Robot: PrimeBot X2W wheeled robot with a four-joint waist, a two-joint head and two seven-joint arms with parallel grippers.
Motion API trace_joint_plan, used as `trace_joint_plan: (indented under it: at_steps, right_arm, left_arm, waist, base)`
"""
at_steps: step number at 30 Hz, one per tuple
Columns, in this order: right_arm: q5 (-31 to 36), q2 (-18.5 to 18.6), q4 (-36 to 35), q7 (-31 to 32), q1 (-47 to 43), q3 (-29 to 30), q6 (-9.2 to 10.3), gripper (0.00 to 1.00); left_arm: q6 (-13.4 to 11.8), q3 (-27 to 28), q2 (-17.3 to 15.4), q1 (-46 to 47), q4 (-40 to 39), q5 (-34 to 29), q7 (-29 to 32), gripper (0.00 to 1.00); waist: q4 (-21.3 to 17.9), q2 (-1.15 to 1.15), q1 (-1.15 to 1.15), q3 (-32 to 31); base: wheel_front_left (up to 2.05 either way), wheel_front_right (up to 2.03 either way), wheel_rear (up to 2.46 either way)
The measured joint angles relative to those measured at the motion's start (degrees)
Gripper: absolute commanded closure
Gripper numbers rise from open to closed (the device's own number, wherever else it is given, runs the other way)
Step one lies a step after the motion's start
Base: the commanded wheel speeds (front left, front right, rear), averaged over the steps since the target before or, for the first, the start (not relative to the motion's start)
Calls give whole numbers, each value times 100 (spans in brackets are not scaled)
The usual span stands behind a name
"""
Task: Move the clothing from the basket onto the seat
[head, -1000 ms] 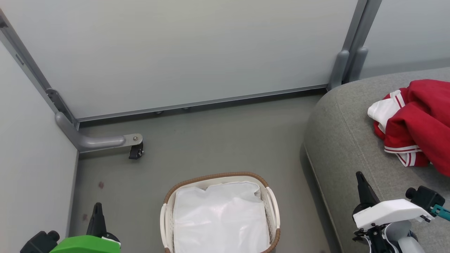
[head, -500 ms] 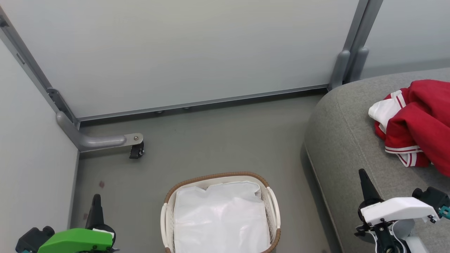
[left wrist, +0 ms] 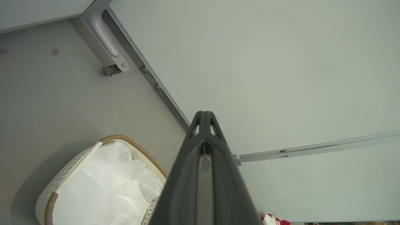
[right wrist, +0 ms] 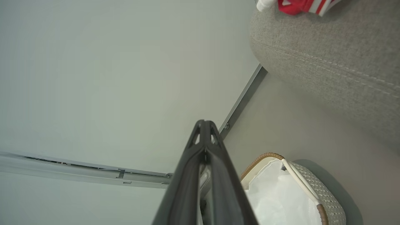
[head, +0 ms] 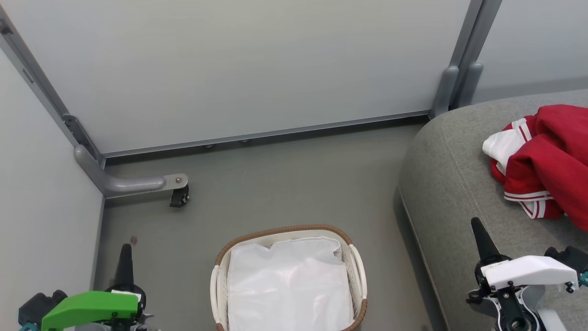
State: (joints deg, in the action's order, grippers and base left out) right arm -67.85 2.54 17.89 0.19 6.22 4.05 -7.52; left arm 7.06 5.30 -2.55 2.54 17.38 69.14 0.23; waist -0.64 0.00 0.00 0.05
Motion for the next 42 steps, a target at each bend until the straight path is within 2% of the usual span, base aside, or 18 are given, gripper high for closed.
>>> trace_joint_plan:
  at_steps: [42]
  right_arm:
    - [-1973, 12, -308, 521, 2, 201, 1, 100]
  left_arm:
    - [19, 91, -9, 262, -256, 1866, 523, 100]
  waist:
    - [50, 0, 0, 10]
  base:
    - [0, 0, 0]
